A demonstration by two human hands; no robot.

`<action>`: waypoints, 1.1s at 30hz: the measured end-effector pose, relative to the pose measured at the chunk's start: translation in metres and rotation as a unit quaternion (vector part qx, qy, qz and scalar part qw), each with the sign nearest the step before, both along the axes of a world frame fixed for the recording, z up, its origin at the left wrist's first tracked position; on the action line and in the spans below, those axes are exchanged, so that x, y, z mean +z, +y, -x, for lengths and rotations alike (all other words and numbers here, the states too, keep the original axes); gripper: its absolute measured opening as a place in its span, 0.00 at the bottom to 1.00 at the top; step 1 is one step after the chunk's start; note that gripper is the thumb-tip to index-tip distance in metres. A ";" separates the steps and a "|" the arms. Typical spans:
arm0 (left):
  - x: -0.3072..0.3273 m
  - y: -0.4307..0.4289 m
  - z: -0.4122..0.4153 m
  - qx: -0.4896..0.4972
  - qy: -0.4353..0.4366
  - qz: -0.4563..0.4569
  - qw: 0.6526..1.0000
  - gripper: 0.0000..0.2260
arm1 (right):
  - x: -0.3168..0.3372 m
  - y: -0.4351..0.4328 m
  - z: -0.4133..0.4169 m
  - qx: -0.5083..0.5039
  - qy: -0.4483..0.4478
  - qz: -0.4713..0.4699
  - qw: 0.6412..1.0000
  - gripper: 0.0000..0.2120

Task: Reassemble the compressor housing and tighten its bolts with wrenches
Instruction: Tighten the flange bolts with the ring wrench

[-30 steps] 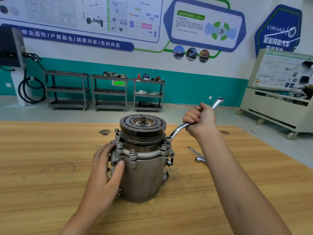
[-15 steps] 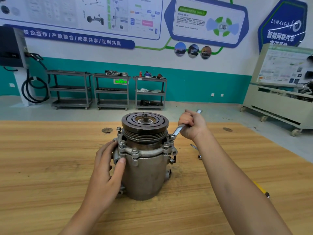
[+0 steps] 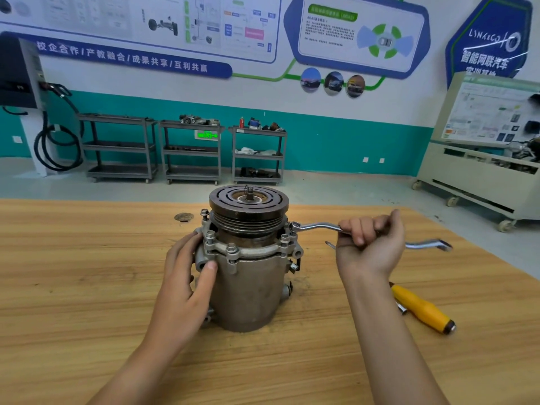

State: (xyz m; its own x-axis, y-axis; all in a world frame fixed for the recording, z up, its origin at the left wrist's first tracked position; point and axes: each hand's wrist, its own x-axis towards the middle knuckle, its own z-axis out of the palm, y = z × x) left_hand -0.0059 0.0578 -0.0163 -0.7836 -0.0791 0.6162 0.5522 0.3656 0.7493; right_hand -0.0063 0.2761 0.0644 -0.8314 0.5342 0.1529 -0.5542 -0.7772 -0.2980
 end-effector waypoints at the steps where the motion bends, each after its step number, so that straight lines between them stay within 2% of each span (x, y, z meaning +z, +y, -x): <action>1: 0.000 0.000 0.000 -0.001 -0.002 -0.002 1.000 0.18 | -0.003 -0.005 -0.009 -0.025 0.008 -0.030 0.999 0.26; 4: -0.002 0.001 0.000 -0.009 -0.009 -0.010 1.000 0.18 | -0.016 -0.021 -0.031 -0.074 0.047 -0.144 0.986 0.25; 6: 0.000 0.001 -0.002 -0.019 -0.013 -0.015 1.000 0.17 | -0.023 -0.031 -0.041 -0.114 0.070 -0.245 0.960 0.22; 11: 0.001 0.001 -0.004 -0.020 -0.026 -0.017 0.999 0.20 | -0.040 -0.054 -0.050 -0.236 0.110 -0.471 0.843 0.16; 17: 0.004 0.002 -0.005 -0.005 -0.019 0.000 1.000 0.29 | -0.041 -0.086 -0.044 -0.376 0.131 -0.570 0.718 0.18; 21: 0.001 0.000 -0.004 -0.003 -0.012 0.027 1.000 0.25 | -0.039 -0.112 -0.033 -0.432 0.084 -0.629 0.642 0.20; 24: 0.000 -0.003 -0.003 -0.006 -0.023 0.063 0.998 0.22 | -0.036 -0.125 -0.023 -0.472 0.053 -0.645 0.599 0.19; 27: 0.003 -0.003 -0.002 -0.013 -0.009 0.057 0.998 0.23 | -0.032 -0.131 -0.022 -0.482 0.042 -0.655 0.580 0.20; 29: 0.005 -0.002 -0.003 -0.031 -0.012 0.027 0.999 0.21 | -0.025 -0.131 -0.024 -0.484 0.039 -0.654 0.581 0.20; 30: 0.005 -0.002 -0.003 -0.037 -0.021 0.014 0.999 0.20 | -0.019 -0.129 -0.026 -0.478 0.041 -0.644 0.595 0.20; 31: 0.005 -0.001 -0.004 -0.037 -0.029 0.006 0.999 0.20 | -0.011 -0.126 -0.029 -0.463 0.044 -0.625 0.626 0.20; 33: 0.004 -0.001 -0.004 -0.021 -0.026 -0.003 0.999 0.20 | 0.009 -0.120 -0.038 -0.395 0.057 -0.560 0.726 0.20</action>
State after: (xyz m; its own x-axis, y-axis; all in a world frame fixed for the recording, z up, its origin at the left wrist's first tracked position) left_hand -0.0015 0.0567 -0.0121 -0.8172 -0.0491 0.5743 0.5273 0.3387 0.7793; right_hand 0.0320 0.1566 0.0730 -0.2805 0.3253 0.9031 -0.7660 0.4911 -0.4148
